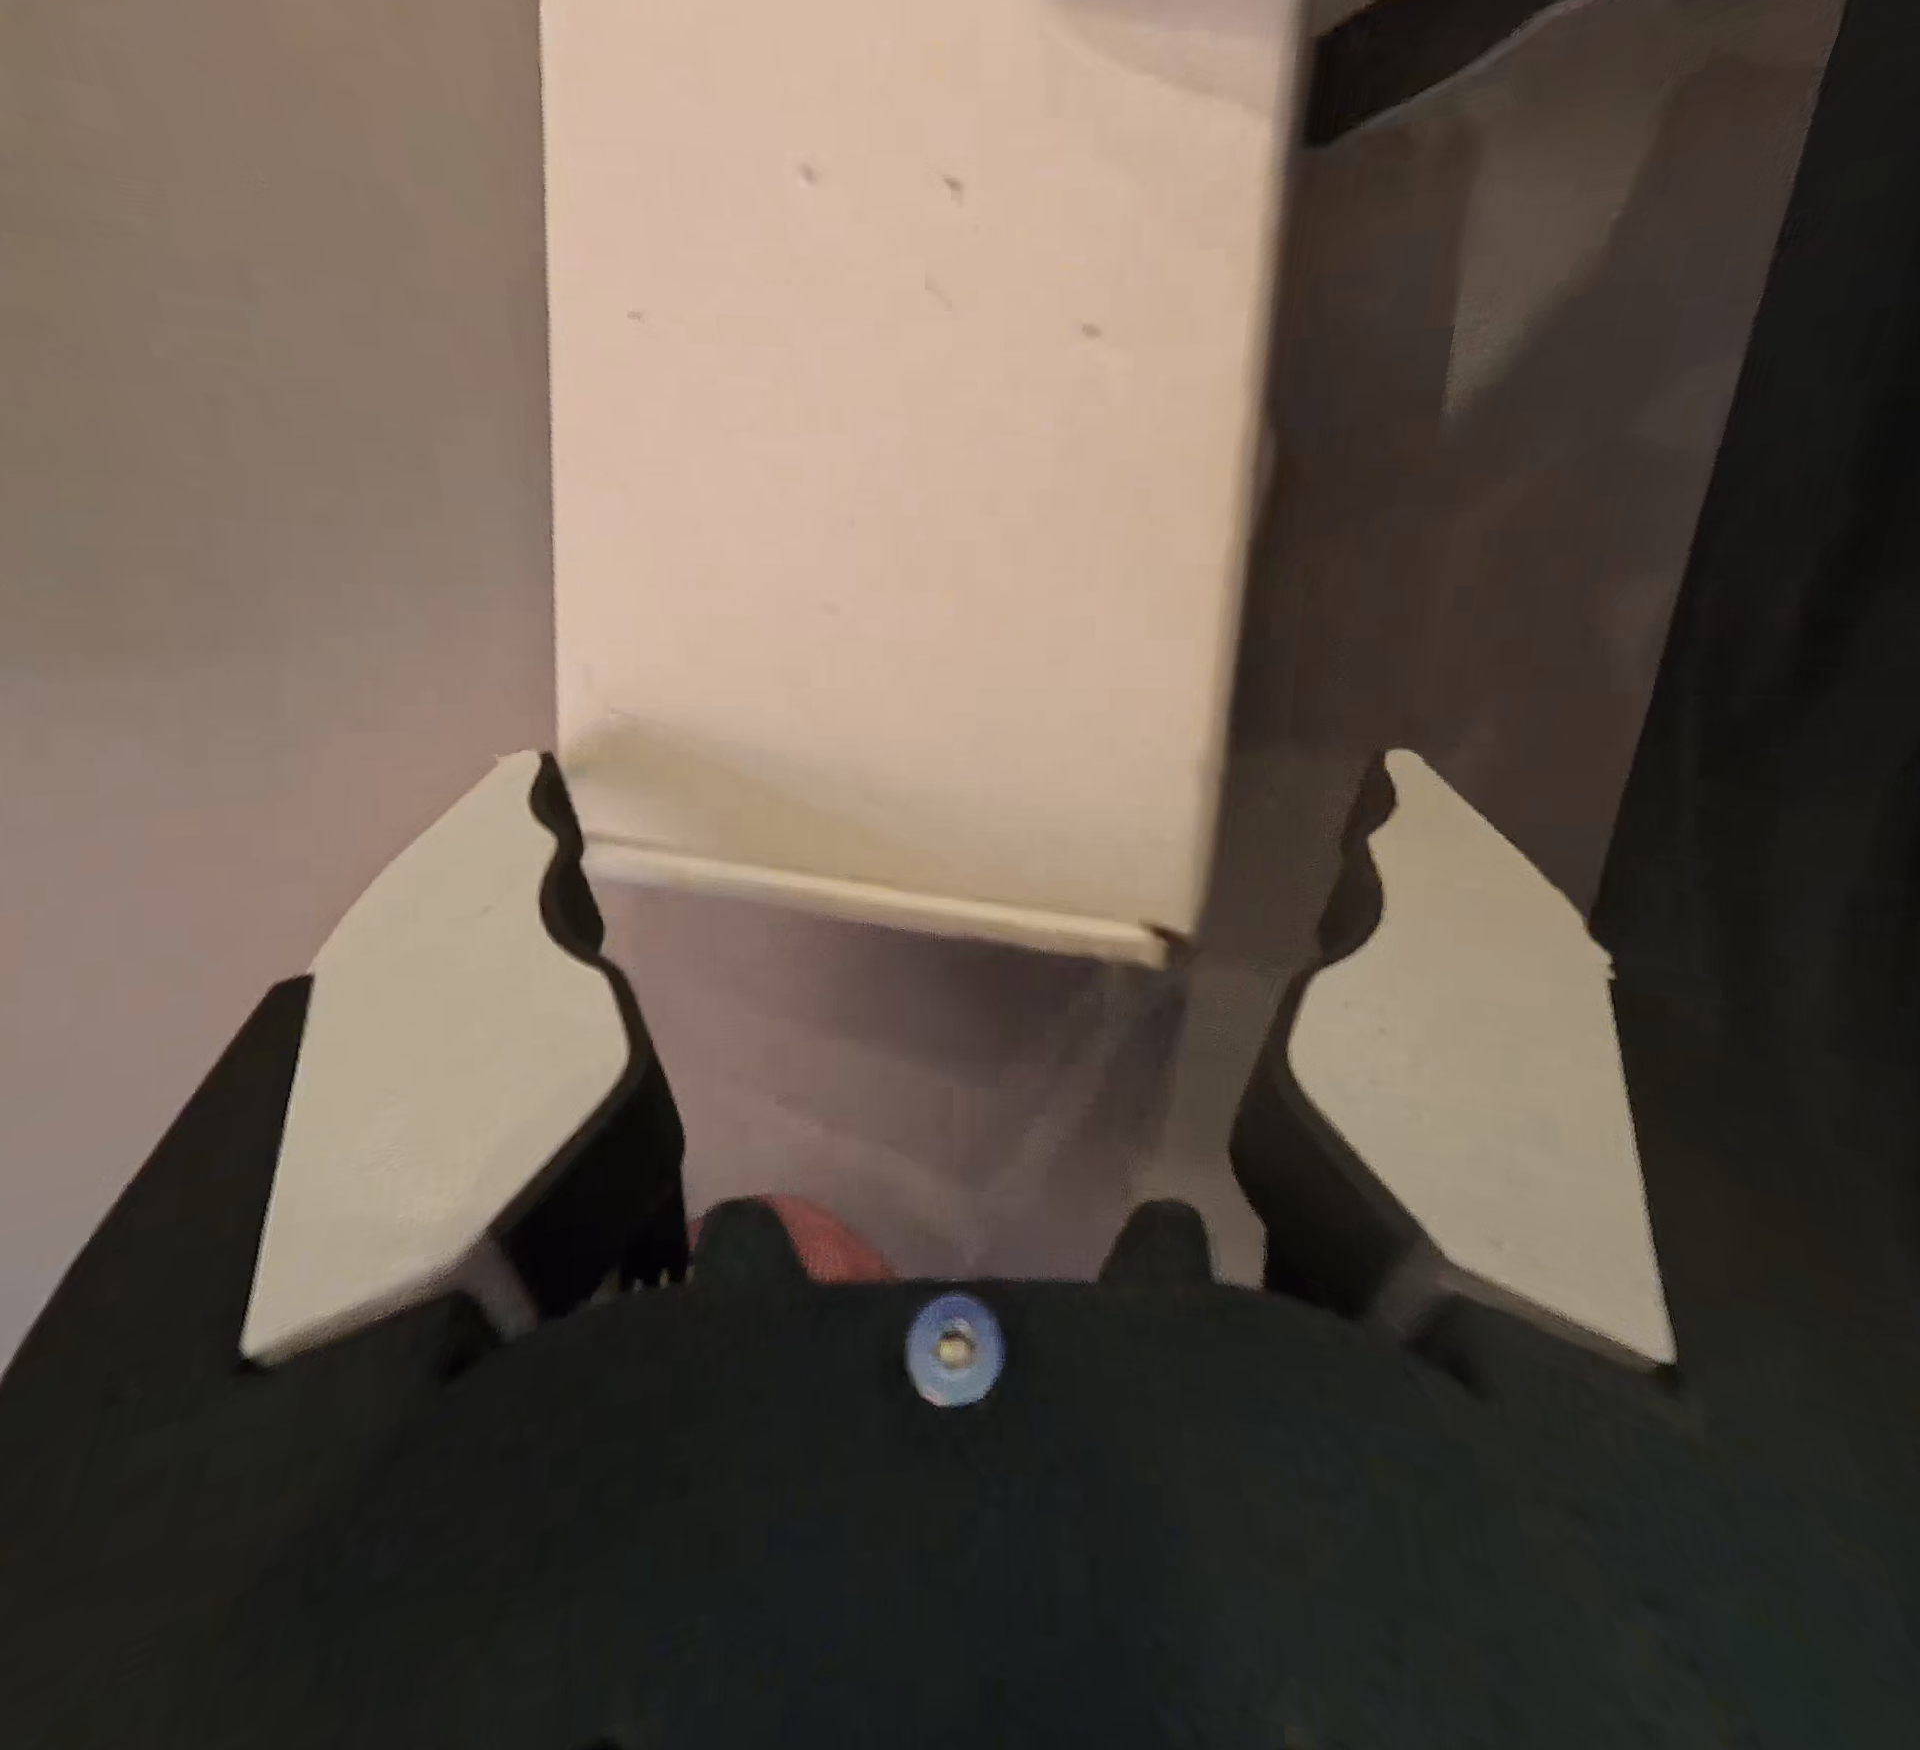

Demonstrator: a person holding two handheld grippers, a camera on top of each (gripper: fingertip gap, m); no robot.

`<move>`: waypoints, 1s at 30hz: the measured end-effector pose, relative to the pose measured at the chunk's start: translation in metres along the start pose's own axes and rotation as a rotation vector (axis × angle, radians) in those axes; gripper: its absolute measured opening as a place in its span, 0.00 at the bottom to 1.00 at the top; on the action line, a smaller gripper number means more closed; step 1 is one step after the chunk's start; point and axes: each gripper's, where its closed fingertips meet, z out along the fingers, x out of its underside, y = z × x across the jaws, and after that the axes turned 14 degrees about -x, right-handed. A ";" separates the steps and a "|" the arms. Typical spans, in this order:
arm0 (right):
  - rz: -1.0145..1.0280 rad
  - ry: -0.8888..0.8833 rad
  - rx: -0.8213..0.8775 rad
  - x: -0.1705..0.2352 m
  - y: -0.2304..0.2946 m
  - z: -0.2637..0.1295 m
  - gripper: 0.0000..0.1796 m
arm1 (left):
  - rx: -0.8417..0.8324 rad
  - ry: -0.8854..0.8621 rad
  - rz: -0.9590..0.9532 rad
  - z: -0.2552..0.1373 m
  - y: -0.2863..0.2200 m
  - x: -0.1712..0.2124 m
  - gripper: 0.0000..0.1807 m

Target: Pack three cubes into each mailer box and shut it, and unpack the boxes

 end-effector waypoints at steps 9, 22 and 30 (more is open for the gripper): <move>0.033 -0.104 -0.080 0.005 -0.005 -0.001 0.34 | -0.643 -0.149 0.452 0.006 0.010 0.003 0.59; -0.011 0.000 0.051 -0.005 -0.018 -0.002 0.40 | -0.798 -0.214 0.443 0.007 0.011 -0.019 0.40; 0.017 -0.069 -0.067 -0.010 -0.017 -0.002 0.31 | -0.800 -0.214 0.438 0.009 0.010 -0.018 0.40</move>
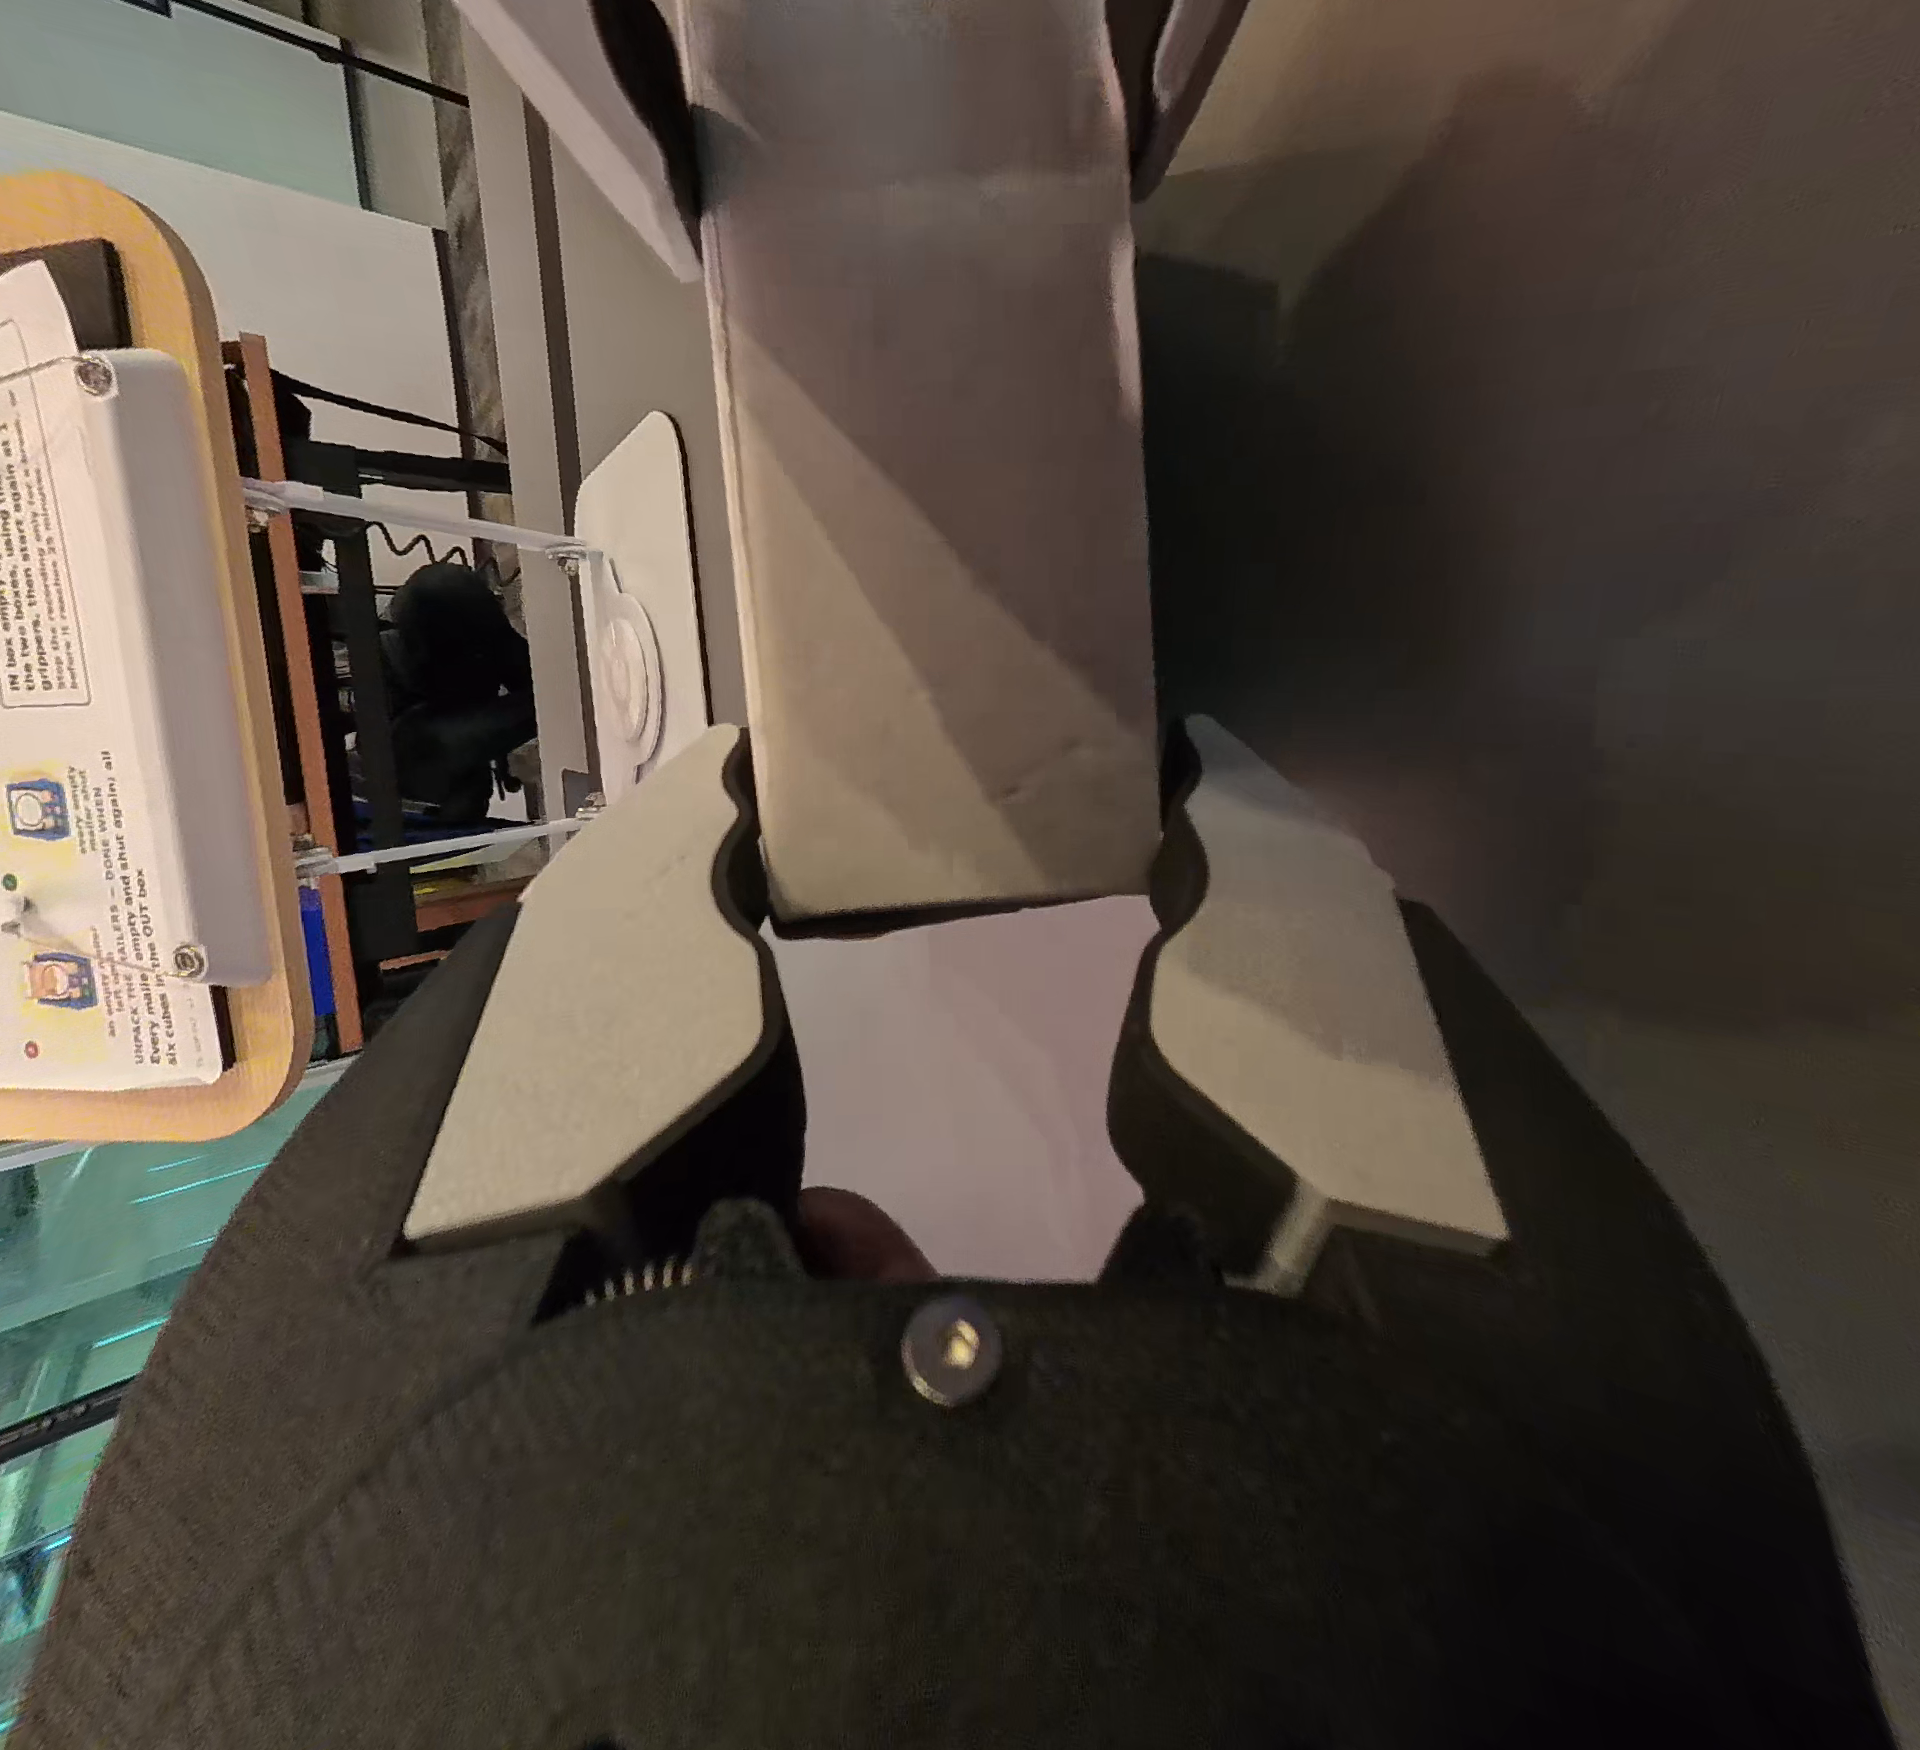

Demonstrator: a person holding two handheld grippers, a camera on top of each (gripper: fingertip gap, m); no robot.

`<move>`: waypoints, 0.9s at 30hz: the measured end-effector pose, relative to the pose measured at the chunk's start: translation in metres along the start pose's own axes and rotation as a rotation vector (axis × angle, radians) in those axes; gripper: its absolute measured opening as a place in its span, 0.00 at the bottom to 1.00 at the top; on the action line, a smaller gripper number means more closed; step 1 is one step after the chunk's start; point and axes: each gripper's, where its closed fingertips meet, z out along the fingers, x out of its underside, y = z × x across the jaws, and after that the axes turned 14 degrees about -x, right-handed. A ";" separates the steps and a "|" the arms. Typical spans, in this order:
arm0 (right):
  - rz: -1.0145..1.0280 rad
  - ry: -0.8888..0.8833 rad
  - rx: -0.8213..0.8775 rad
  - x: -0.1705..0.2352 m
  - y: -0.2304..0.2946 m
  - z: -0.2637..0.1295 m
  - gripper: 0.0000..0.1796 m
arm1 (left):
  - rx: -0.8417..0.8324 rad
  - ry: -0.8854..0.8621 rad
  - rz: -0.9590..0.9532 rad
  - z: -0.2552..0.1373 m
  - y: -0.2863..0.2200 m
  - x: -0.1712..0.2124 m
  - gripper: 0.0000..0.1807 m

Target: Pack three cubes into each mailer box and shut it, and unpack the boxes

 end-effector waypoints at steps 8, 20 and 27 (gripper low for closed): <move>0.084 -0.134 -0.173 -0.006 -0.003 -0.008 0.31 | 0.003 -0.006 -0.041 -0.001 0.003 0.002 0.40; 0.144 -0.284 -0.370 -0.006 -0.005 -0.018 0.32 | 0.001 -0.035 -0.076 -0.003 0.005 -0.005 0.40; 0.206 -0.349 -0.410 -0.005 -0.008 -0.021 0.31 | -0.043 -0.095 -0.131 -0.007 0.015 -0.007 0.39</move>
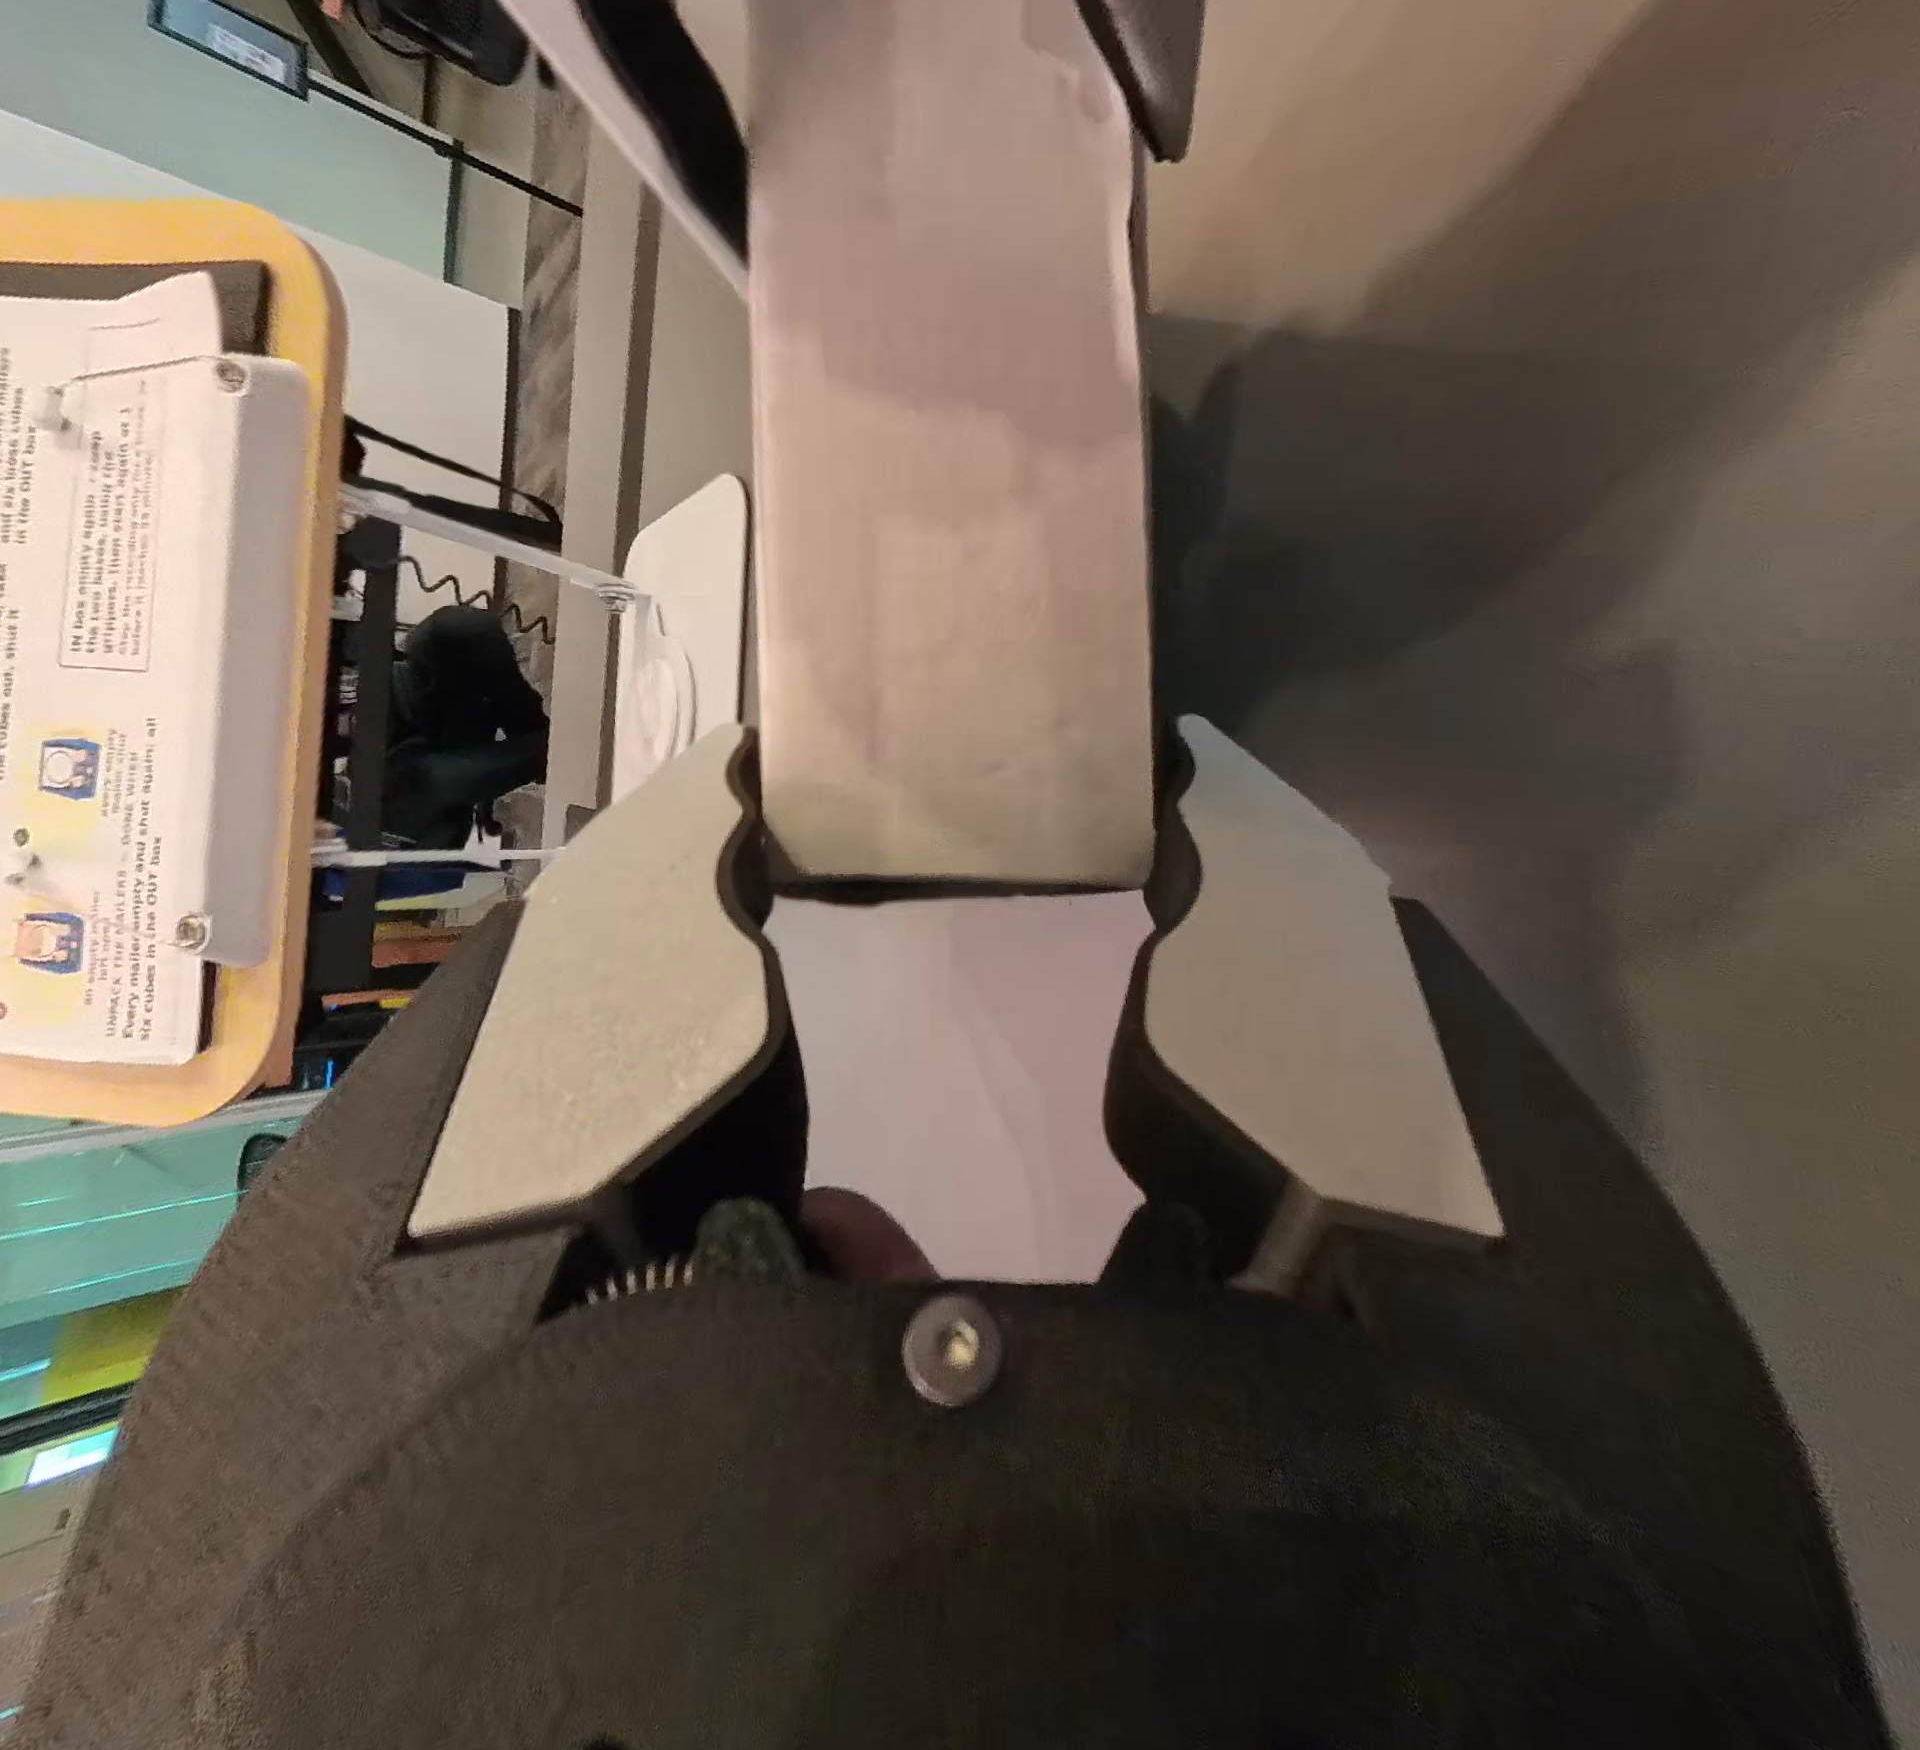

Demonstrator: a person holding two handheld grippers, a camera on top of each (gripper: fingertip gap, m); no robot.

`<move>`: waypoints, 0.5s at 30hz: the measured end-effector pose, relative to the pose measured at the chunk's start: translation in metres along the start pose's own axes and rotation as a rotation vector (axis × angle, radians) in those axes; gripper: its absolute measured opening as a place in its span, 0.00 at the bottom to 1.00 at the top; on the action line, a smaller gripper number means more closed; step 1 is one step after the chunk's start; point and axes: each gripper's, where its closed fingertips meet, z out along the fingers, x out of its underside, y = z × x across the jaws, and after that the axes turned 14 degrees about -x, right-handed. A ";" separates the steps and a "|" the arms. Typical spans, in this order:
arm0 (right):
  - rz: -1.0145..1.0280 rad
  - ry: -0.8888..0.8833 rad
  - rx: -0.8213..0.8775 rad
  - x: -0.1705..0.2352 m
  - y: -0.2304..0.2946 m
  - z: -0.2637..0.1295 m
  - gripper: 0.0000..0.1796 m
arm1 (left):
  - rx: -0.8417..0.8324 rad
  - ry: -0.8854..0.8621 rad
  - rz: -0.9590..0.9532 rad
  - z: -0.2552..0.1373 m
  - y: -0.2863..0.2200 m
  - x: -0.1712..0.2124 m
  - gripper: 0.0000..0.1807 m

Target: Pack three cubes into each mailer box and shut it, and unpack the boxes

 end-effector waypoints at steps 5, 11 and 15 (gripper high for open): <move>0.043 -0.046 -0.045 0.004 0.002 0.000 0.32 | -0.013 -0.034 0.002 0.000 0.000 -0.005 0.37; 0.092 -0.089 -0.137 0.002 0.009 -0.002 0.33 | -0.023 -0.068 0.039 -0.003 -0.004 -0.007 0.36; 0.131 -0.104 -0.197 0.001 0.013 -0.004 0.34 | -0.025 -0.088 0.059 -0.004 -0.006 -0.008 0.36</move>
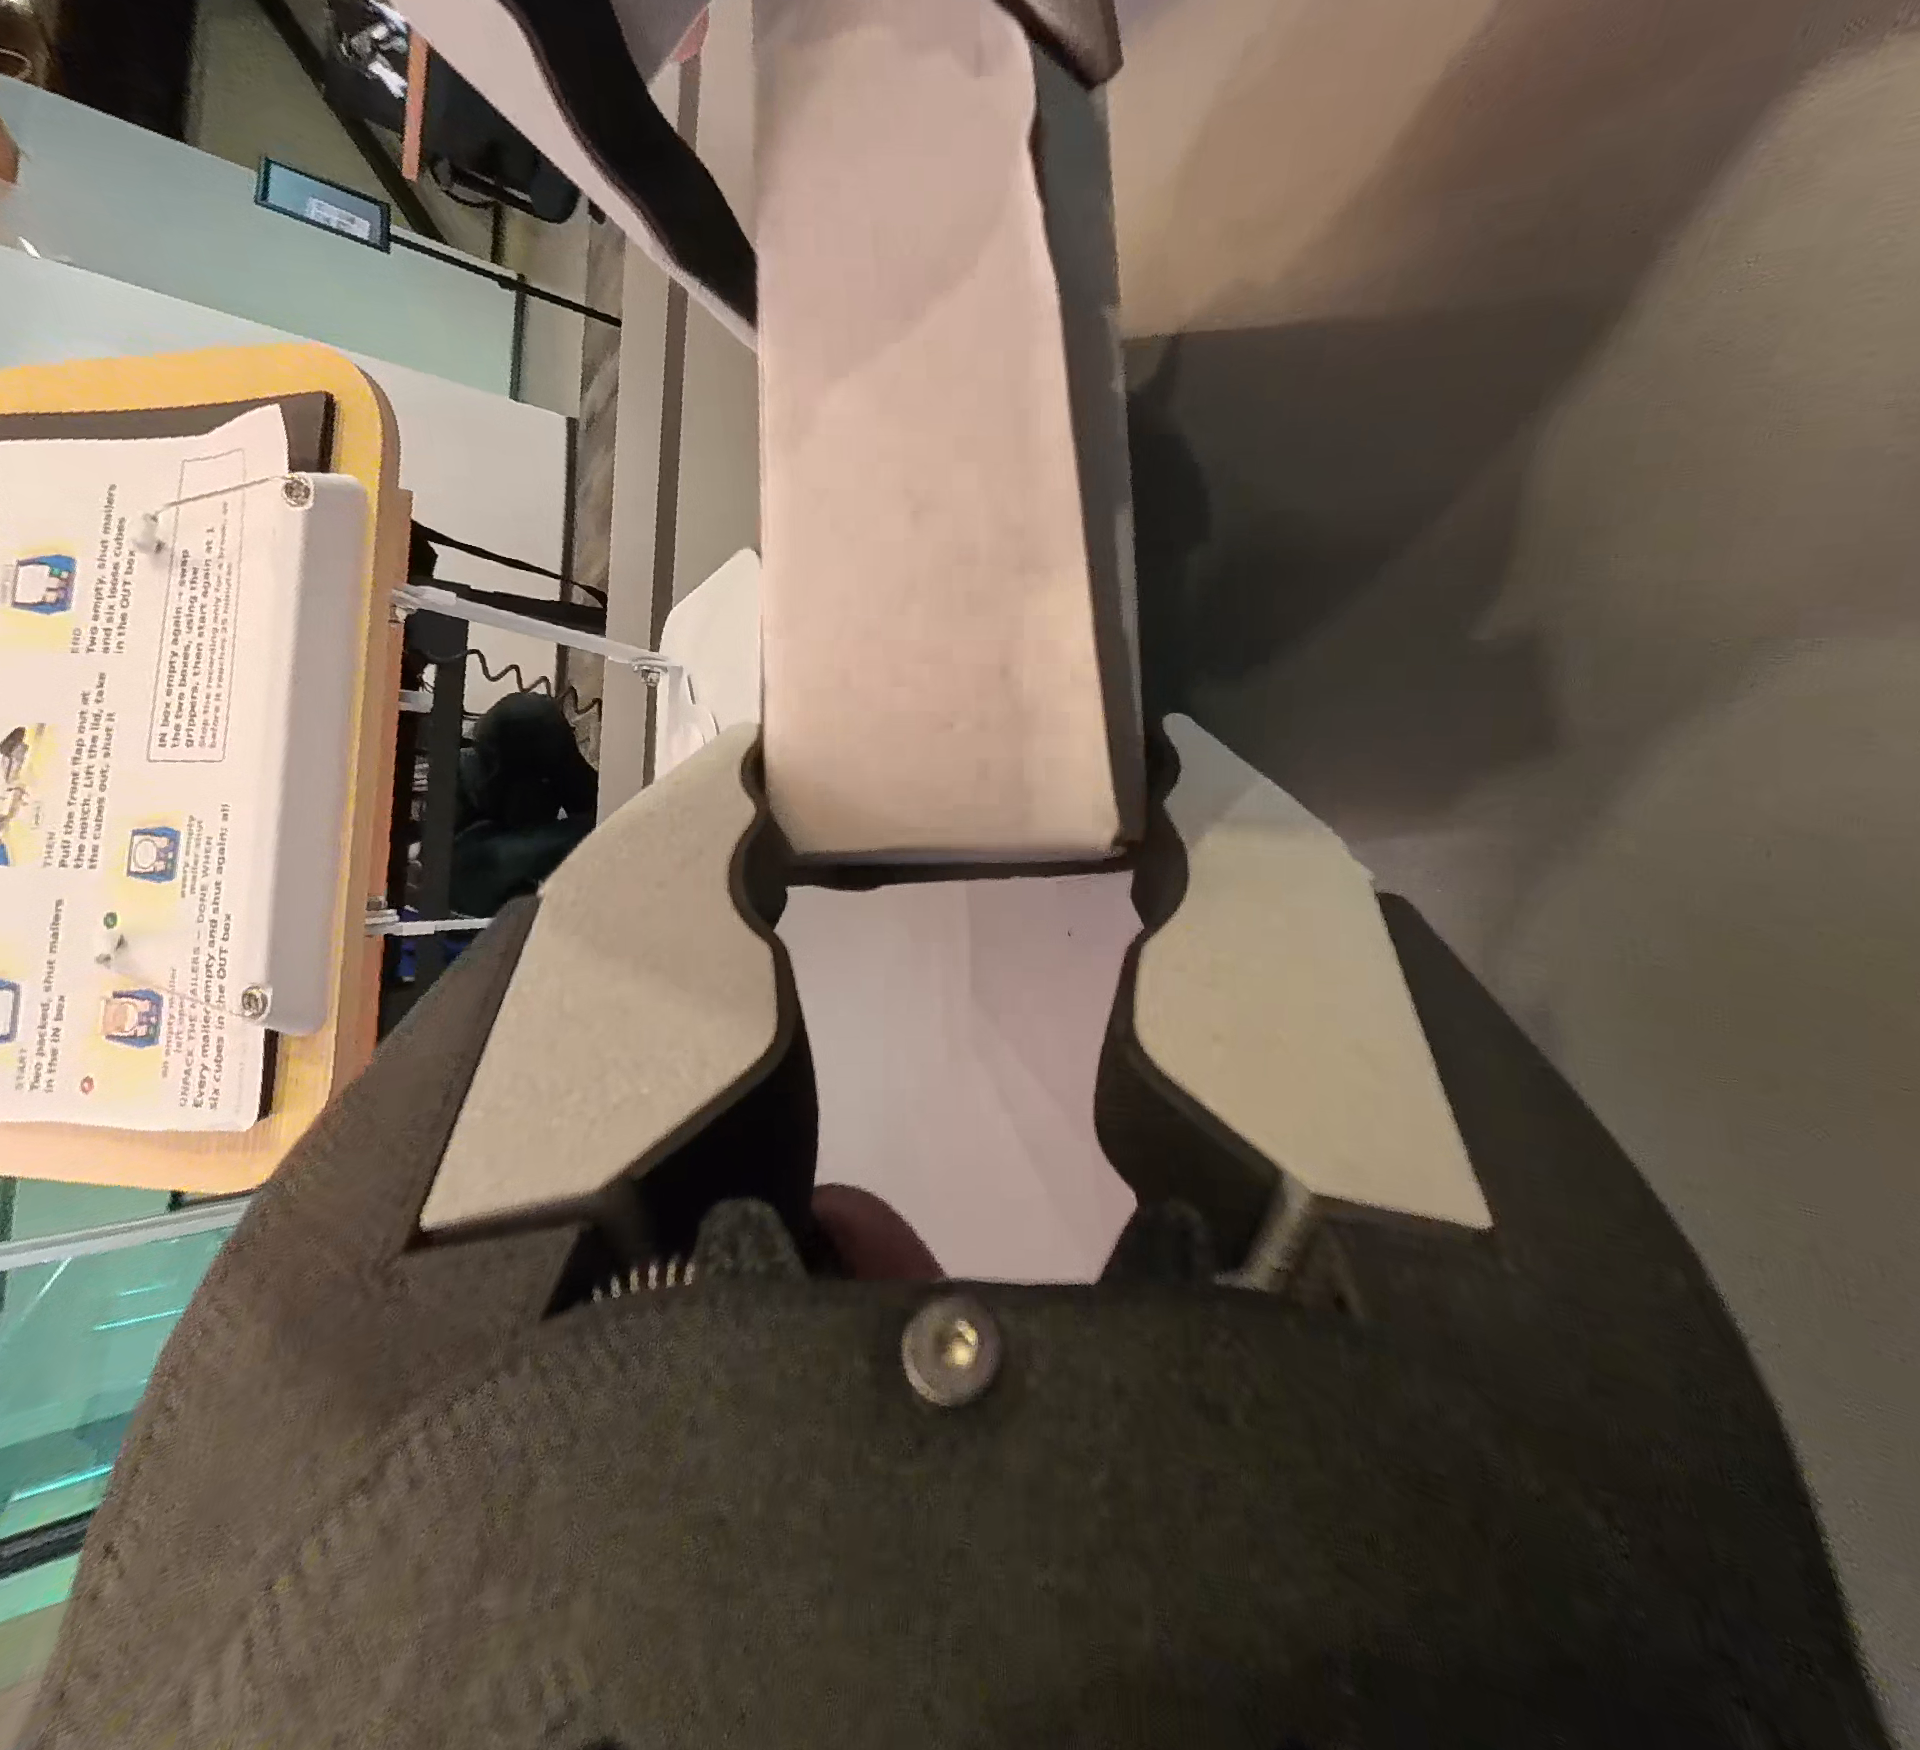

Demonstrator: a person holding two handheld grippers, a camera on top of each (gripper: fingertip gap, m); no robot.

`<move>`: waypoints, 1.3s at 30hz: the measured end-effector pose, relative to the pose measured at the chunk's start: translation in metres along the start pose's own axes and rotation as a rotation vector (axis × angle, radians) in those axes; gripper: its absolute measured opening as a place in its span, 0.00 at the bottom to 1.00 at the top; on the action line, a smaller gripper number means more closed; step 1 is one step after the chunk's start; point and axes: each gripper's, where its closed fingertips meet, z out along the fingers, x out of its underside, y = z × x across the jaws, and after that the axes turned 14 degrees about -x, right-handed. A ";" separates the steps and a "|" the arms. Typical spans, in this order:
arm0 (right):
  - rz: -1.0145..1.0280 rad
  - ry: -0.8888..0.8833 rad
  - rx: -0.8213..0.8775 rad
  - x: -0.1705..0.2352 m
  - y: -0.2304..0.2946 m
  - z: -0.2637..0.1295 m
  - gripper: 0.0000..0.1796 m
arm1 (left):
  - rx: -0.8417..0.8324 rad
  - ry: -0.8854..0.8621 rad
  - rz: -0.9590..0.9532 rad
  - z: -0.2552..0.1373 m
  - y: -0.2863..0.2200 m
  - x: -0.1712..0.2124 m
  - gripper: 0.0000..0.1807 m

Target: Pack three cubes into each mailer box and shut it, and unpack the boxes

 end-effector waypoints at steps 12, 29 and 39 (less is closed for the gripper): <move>0.136 -0.127 -0.149 -0.016 0.010 -0.017 0.13 | -0.006 -0.011 0.052 0.001 -0.006 0.004 0.35; -0.382 0.293 0.617 -0.012 -0.005 -0.022 0.00 | 0.026 -0.006 -0.015 -0.001 -0.008 0.002 0.35; -0.318 0.255 0.565 -0.010 -0.004 -0.015 0.00 | 0.005 0.073 -0.069 -0.018 -0.008 0.018 0.33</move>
